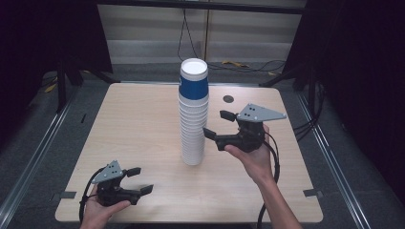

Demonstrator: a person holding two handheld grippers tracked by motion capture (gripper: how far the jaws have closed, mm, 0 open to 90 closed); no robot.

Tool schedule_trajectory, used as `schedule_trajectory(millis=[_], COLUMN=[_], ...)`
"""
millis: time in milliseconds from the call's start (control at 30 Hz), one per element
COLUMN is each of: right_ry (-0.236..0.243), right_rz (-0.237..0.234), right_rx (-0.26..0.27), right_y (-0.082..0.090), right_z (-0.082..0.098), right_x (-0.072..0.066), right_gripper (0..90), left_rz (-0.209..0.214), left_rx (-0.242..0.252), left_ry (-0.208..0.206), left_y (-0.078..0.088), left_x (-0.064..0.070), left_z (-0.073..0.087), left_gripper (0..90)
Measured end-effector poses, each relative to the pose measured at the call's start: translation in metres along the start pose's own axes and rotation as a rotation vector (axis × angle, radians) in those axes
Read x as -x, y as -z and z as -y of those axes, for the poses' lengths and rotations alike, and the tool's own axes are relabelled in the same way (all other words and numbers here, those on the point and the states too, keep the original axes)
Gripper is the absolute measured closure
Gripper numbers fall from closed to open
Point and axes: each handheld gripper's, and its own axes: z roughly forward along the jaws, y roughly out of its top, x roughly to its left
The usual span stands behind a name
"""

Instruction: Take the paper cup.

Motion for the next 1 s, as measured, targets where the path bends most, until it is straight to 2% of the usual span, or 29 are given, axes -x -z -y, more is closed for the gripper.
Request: schedule_trajectory(millis=[200, 400, 633, 733, 1000], right_ry=[0.012, 0.025, 0.024, 0.012, 0.029], right_rz=[-0.022, -0.027, -0.020, -0.027, -0.025], right_rx=[0.024, 0.053, 0.050, 0.067, 0.069], right_y=[-0.003, -0.003, -0.006, -0.006, -0.009], right_z=[-0.018, -0.033, -0.041, -0.048, -0.062], right_x=[-0.001, -0.002, 0.004, 0.007, 0.005], right_gripper=[20.5, 20.7, 20.8, 20.1, 17.8], left_rz=[0.009, 0.019, 0.019, 0.021, 0.017], left_rx=[-0.027, -0.027, -0.022, -0.024, -0.025], left_ry=[-0.007, -0.004, -0.006, 0.000, 0.002], left_y=[-0.002, -0.003, -0.003, -0.003, -0.004], left_x=[0.001, 0.001, 0.001, 0.001, 0.002], left_z=[0.001, 0.002, 0.002, 0.003, 0.004], left_gripper=[15.8, 16.1, 17.3, 17.2, 17.2])
